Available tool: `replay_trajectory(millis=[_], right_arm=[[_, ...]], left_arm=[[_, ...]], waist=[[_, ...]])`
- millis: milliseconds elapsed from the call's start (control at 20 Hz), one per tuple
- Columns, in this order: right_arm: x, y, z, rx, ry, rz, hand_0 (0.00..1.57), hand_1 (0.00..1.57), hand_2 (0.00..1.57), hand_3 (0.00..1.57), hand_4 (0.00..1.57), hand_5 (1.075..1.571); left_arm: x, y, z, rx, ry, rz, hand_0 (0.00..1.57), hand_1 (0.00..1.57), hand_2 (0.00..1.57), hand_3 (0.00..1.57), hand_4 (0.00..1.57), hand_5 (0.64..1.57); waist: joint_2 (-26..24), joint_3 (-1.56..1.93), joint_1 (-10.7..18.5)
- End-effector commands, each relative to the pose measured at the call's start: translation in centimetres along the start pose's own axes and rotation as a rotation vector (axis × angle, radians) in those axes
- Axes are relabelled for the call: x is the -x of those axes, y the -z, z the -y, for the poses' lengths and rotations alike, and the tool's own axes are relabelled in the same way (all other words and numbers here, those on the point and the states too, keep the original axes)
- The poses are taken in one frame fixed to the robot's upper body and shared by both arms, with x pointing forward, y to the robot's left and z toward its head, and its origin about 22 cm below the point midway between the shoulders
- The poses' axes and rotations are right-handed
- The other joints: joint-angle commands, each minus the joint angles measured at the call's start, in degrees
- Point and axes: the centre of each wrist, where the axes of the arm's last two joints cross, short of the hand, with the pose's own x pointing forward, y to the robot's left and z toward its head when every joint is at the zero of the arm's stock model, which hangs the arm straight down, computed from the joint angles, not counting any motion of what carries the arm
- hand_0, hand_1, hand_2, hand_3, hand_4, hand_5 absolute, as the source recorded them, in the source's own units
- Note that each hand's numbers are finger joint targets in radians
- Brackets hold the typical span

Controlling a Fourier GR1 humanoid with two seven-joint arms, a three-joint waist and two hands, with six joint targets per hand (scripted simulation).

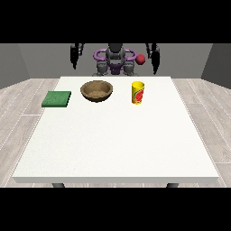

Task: Pick the cup and pour the ball into the bowl, then pick the bowl and place it on the pad

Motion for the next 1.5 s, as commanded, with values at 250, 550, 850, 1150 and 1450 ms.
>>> replay_trajectory(millis=[250,550,850,1150,1450], right_arm=[[-3.2,0.4,1.4,0.009,-0.033,0.012,0.0,0.0,0.0,0.0,0.62,1.559],[-2.6,-1.6,5.4,0.098,0.11,-0.143,0.0,0.0,0.0,0.0,0.58,1.562],[-6.5,-1.0,5.7,0.118,0.101,-0.013,0.0,0.0,0.0,0.0,0.52,1.561],[-5.7,0.2,5.0,0.061,0.097,0.135,0.0,0.0,0.0,0.0,0.31,1.566],[-4.5,1.6,4.4,0.052,0.098,0.223,0.0,0.0,0.0,0.0,0.22,1.57]], left_arm=[[-3.2,0.1,-1.4,-0.01,0.046,0.01,0.0,0.0,0.0,0.0,0.0,1.535],[-8.3,-1.0,7.2,0.034,-0.193,-0.074,0.0,0.0,0.0,0.0,0.0,1.537],[-11.1,-2.0,6.1,0.041,-0.17,0.097,0.0,0.0,0.0,0.0,0.0,1.529],[-8.4,1.7,4.4,-0.021,-0.106,0.24,0.0,0.0,0.0,0.0,0.0,1.52],[-9.6,5.3,2.9,-0.054,-0.04,0.356,0.0,0.0,0.0,0.0,0.0,1.478]], waist=[[-15.8,1.17,0.3],[-15.1,1.14,-1.4],[-6.8,1.1,-0.2],[2.6,1.09,-2.5],[8.5,1.1,-3.2]])
